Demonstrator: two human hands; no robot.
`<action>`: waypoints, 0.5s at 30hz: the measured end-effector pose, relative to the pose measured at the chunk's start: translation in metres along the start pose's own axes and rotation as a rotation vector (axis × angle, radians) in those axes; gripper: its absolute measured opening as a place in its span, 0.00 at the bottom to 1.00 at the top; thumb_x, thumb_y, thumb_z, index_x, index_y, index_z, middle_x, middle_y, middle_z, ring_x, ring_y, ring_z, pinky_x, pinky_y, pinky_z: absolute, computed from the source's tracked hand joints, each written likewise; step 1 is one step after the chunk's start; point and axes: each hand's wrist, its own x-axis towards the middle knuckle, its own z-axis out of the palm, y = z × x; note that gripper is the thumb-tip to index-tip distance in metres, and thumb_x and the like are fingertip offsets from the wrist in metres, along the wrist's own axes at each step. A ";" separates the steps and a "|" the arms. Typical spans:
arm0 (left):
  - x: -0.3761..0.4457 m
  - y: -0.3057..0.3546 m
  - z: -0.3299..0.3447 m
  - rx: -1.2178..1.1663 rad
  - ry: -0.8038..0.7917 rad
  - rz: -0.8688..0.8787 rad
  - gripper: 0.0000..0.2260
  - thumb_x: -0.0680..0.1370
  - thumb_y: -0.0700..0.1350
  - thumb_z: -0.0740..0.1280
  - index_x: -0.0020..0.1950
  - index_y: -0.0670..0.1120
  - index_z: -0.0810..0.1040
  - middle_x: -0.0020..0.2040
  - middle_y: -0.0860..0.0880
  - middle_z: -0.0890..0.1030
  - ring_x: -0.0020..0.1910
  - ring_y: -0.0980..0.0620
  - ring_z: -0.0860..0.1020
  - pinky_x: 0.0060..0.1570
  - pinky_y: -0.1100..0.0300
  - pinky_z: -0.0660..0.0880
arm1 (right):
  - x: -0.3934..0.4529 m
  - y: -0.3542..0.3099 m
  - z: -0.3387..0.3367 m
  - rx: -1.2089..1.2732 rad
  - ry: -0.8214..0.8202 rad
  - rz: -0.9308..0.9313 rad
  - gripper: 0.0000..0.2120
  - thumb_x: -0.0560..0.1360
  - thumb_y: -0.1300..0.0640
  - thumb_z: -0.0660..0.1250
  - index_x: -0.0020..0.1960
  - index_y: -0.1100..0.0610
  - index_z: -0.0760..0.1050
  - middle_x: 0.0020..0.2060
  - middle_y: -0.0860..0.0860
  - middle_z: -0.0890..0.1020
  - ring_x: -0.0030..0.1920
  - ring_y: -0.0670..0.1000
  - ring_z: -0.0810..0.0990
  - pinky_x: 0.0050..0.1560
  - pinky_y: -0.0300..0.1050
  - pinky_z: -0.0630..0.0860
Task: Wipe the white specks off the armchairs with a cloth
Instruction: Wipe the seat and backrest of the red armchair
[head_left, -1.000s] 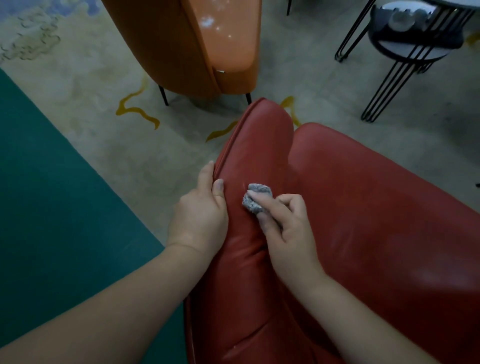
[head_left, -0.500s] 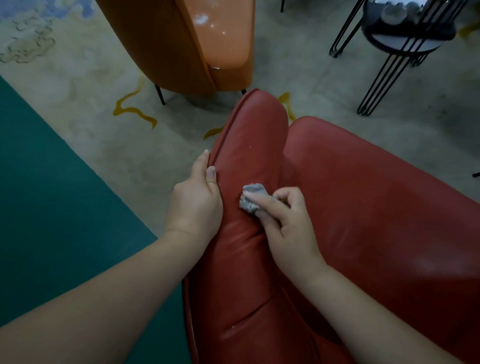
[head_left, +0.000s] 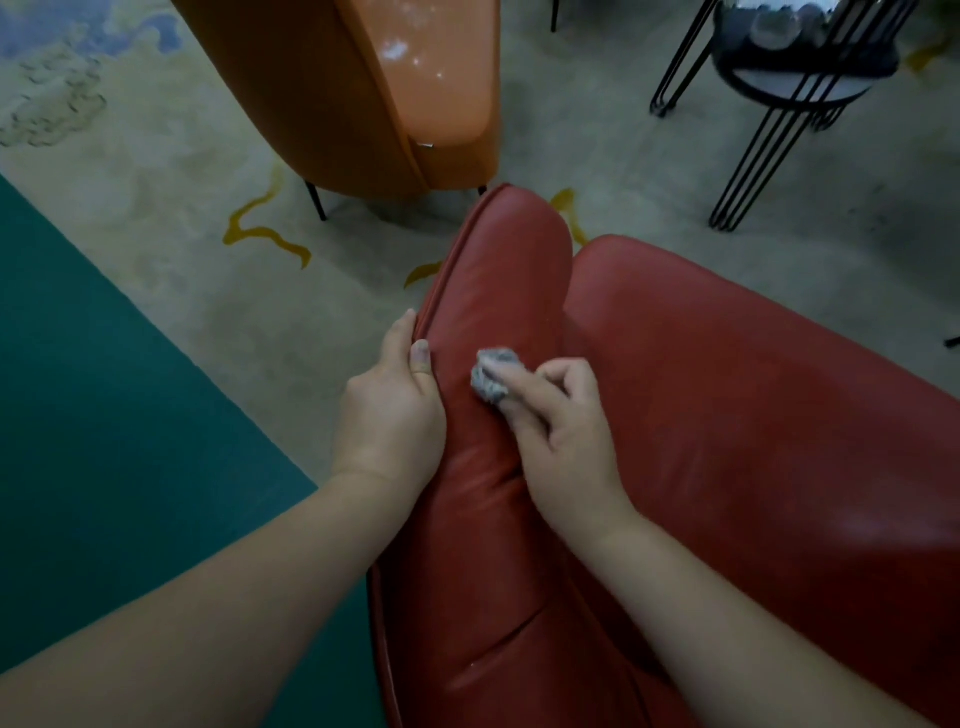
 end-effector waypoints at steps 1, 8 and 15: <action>0.001 0.000 0.001 0.004 0.006 0.002 0.19 0.83 0.53 0.51 0.75 0.56 0.64 0.55 0.42 0.81 0.52 0.42 0.78 0.45 0.61 0.63 | 0.017 0.002 0.003 -0.017 0.027 0.036 0.17 0.76 0.62 0.66 0.62 0.49 0.77 0.45 0.52 0.68 0.44 0.47 0.71 0.52 0.33 0.69; 0.003 -0.002 0.002 -0.001 0.010 0.001 0.19 0.83 0.54 0.50 0.74 0.57 0.64 0.56 0.44 0.80 0.45 0.50 0.73 0.46 0.61 0.63 | 0.097 0.010 0.003 0.019 0.010 0.125 0.17 0.77 0.63 0.64 0.64 0.51 0.76 0.47 0.52 0.66 0.44 0.41 0.69 0.55 0.22 0.63; 0.003 -0.001 0.003 -0.011 0.013 -0.006 0.19 0.83 0.53 0.51 0.74 0.55 0.65 0.57 0.41 0.80 0.55 0.40 0.77 0.47 0.61 0.63 | -0.023 -0.001 -0.012 0.051 -0.136 0.030 0.19 0.76 0.64 0.66 0.63 0.47 0.77 0.45 0.49 0.67 0.45 0.39 0.69 0.53 0.27 0.65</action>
